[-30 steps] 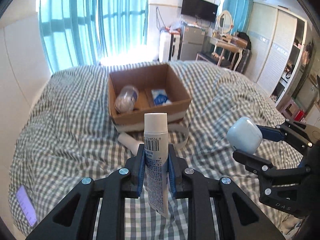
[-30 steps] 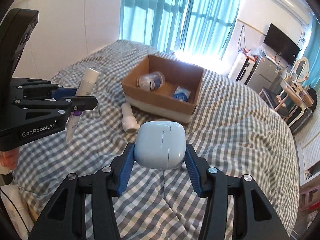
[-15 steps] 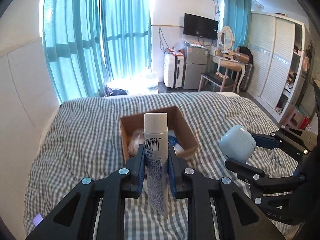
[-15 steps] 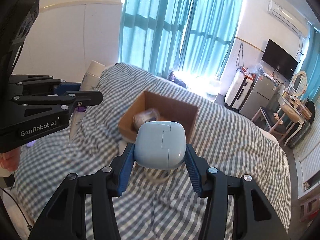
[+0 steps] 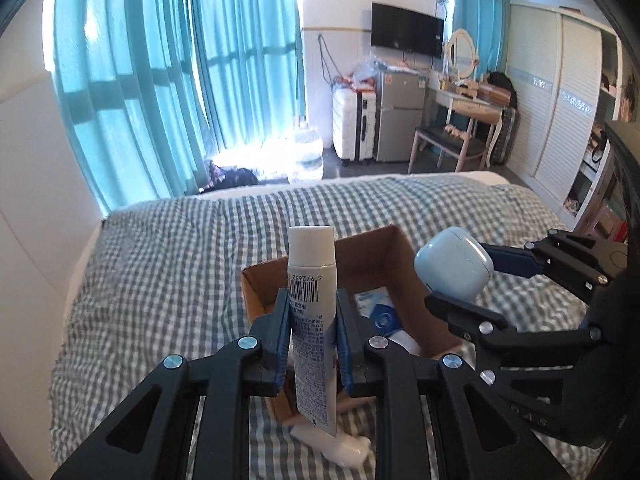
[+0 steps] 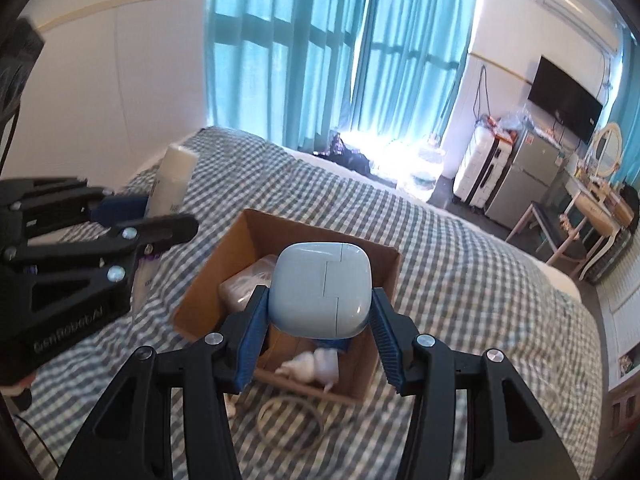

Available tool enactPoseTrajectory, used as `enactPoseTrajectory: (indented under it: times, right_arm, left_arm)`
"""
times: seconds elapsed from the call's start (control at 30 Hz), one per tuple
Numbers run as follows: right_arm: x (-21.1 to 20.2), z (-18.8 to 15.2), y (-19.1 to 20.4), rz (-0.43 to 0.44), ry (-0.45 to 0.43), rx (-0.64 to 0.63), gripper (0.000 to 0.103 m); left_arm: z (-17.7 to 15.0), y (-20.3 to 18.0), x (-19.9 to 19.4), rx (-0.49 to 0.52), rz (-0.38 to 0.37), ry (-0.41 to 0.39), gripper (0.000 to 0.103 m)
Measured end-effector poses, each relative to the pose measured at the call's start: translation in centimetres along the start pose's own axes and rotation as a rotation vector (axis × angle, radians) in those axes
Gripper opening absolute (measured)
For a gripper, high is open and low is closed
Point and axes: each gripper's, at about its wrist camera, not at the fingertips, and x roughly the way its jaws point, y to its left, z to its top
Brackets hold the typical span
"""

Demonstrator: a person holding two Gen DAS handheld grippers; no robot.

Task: Organize objects
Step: 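Lower the tube and earbud case into the cardboard box and open both tools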

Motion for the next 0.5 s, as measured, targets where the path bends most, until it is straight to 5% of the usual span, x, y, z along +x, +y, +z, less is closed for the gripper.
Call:
enactPoseTrajectory:
  times: [0.27, 0.5]
  right_arm:
    - [10.1, 0.4, -2.5, 0.011, 0.091, 0.061, 0.050]
    - [14.8, -1.1, -3.7, 0.007, 0.141, 0.084, 0.050]
  left_arm:
    - [-0.3, 1.4, 10.0, -0.005, -0.043, 0.110, 0.020]
    - [-0.5, 1.0, 14.2, 0.035, -0.080, 0.137, 0.020]
